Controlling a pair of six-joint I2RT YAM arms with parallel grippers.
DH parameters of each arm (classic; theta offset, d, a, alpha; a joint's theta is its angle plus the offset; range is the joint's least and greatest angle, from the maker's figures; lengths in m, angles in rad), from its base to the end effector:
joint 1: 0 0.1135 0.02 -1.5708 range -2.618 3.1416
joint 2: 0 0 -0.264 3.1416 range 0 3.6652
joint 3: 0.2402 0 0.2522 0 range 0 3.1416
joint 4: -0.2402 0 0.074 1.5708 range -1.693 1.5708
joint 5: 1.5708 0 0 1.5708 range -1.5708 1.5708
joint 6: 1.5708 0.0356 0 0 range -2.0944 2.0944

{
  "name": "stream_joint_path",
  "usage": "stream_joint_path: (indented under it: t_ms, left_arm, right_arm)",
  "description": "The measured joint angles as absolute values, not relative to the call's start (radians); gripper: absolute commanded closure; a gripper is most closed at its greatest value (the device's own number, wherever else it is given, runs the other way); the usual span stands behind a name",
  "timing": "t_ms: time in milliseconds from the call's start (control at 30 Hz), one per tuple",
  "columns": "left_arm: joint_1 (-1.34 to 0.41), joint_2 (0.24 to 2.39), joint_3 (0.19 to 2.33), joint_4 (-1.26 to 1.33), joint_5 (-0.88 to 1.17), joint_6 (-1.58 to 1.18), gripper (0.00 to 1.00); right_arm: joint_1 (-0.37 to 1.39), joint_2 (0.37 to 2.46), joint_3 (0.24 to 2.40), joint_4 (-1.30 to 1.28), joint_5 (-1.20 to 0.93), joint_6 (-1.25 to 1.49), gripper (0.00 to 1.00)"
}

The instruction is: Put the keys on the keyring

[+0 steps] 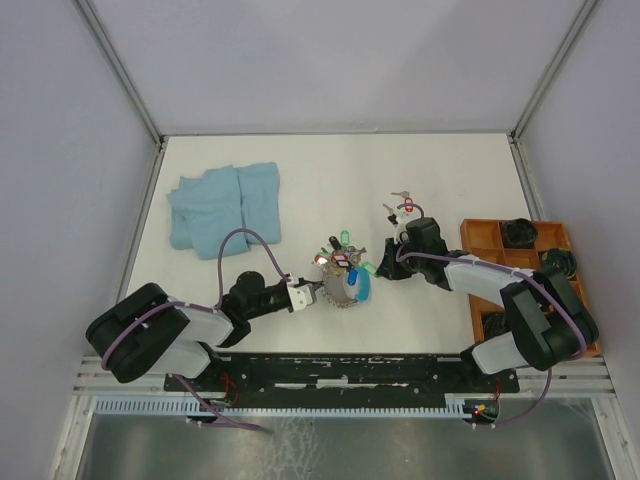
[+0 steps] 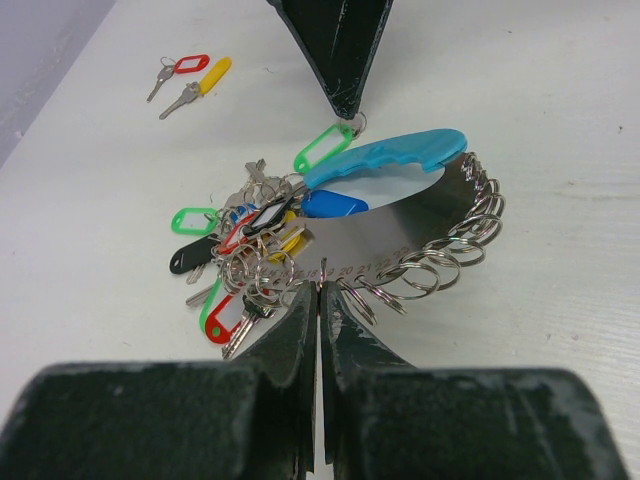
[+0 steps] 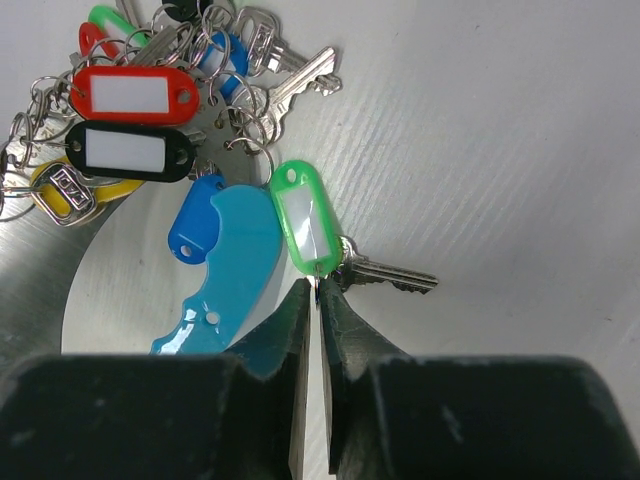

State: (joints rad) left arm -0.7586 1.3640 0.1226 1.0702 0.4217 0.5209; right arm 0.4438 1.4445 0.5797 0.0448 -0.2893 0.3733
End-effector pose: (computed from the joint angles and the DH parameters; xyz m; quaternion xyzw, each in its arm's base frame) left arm 0.1400 -0.1528 0.1414 0.5547 0.5196 -0.2337 0.6064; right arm 0.2351 0.1230 0.1489 -0.0853 0.9182 0.2672 0.2797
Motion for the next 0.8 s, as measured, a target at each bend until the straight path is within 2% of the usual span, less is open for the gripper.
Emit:
stream_joint_path:
  t_ms: [400, 667, 800]
  left_arm:
    - [-0.759, 1.364, 0.123, 1.070, 0.422, 0.521, 0.97]
    - [-0.759, 1.364, 0.123, 1.069, 0.422, 0.521, 0.97]
    - [-0.759, 1.364, 0.123, 1.069, 0.422, 0.521, 0.97]
  right_arm:
    - [0.444, 1.464, 0.581, 0.045, -0.292, 0.374, 0.84]
    - [0.444, 1.467, 0.581, 0.044, -0.291, 0.371, 0.99]
    - [0.444, 1.451, 0.581, 0.029, -0.288, 0.360, 0.99]
